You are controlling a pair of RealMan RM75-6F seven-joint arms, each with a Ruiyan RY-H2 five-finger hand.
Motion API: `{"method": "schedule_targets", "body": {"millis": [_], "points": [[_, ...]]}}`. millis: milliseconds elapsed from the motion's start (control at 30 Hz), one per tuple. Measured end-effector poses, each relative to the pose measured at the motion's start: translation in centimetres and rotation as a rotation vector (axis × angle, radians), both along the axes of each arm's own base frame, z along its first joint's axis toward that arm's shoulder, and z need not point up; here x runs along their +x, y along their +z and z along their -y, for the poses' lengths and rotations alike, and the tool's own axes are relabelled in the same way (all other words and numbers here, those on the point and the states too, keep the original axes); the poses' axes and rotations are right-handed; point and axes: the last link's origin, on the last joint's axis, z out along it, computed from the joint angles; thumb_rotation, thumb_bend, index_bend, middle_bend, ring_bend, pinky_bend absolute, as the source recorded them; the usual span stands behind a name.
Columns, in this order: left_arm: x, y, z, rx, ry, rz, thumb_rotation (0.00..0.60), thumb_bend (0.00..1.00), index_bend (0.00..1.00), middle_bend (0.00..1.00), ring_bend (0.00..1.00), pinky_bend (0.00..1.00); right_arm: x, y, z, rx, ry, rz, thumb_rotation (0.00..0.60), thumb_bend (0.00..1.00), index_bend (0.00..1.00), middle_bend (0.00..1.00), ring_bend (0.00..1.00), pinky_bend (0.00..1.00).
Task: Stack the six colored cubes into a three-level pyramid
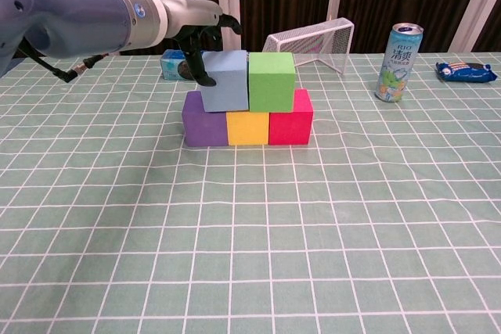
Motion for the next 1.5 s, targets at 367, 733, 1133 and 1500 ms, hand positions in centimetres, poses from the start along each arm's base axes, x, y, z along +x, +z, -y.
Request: {"method": "schedule_targets", "body": {"millis": [367,733,1133,1500], "points": [[0.15,-0.33,-0.17,-0.001,0.001,-0.004,0.600,0.42,0.02,0.29,0.01,0.10,-0.03,-0.05,0.00,0.002,-0.003,0.001,0.600,0.38,0.00,0.00,0.00,0.00],[0.16,-0.61,-0.26,-0.003,0.002,-0.008,0.600,0.42,0.02,0.29,0.01,0.10,-0.05,-0.11,0.01,0.005,-0.005,0.003,0.600,0.38,0.00,0.00,0.00,0.00],[0.30,-0.82,-0.26,-0.007,-0.004,-0.011,0.600,0.42,0.02,0.29,0.01,0.10,-0.05,-0.15,0.00,0.008,-0.005,0.004,0.600,0.38,0.00,0.00,0.00,0.00],[0.39,-0.59,-0.13,-0.005,-0.007,-0.005,0.600,0.42,0.02,0.29,0.01,0.10,-0.05,-0.20,-0.04,0.011,-0.005,0.005,0.600,0.38,0.00,0.00,0.00,0.00]]}}
